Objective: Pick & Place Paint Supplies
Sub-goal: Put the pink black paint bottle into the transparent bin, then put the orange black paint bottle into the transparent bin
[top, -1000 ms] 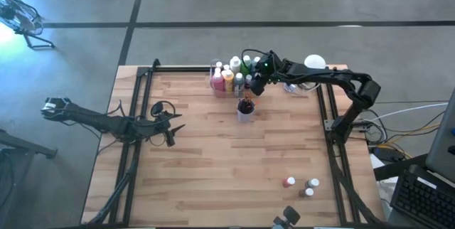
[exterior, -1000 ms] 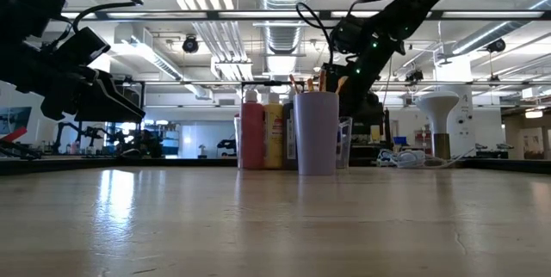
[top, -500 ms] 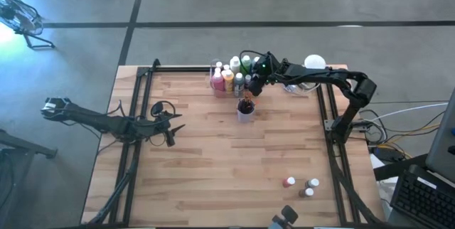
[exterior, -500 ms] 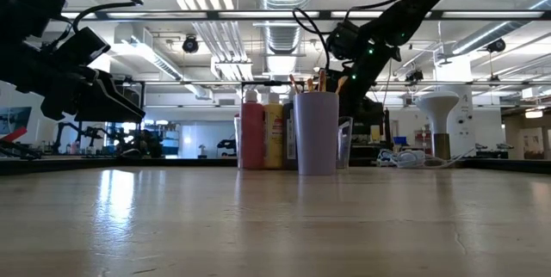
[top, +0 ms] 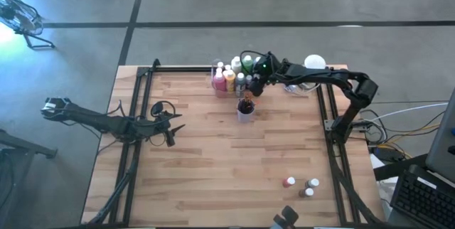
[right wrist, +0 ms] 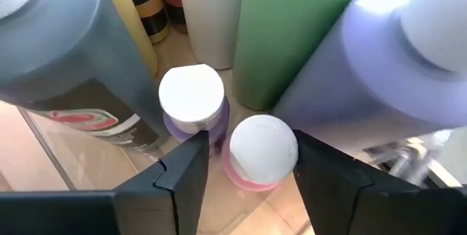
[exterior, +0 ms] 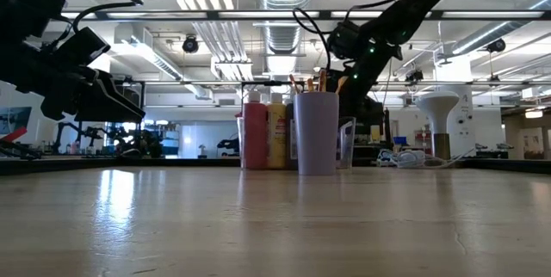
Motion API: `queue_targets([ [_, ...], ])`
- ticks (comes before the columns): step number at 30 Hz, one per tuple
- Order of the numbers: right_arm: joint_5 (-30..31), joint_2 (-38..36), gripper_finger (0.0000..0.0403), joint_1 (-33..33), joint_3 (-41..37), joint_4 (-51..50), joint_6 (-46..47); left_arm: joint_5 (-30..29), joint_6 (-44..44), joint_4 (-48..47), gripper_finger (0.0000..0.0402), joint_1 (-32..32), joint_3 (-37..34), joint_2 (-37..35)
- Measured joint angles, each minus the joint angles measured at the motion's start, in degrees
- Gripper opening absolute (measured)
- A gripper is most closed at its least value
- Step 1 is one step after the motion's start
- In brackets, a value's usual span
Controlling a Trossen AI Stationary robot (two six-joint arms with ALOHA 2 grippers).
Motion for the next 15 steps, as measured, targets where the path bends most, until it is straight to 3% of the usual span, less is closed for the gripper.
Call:
queue_targets([
  [15, 0.20, -12.56, 0.0129, 1.51, -0.19, -6.15, -1.47, 0.00, 0.00, 0.00, 0.0216, 0.01, 0.00, 0.00],
])
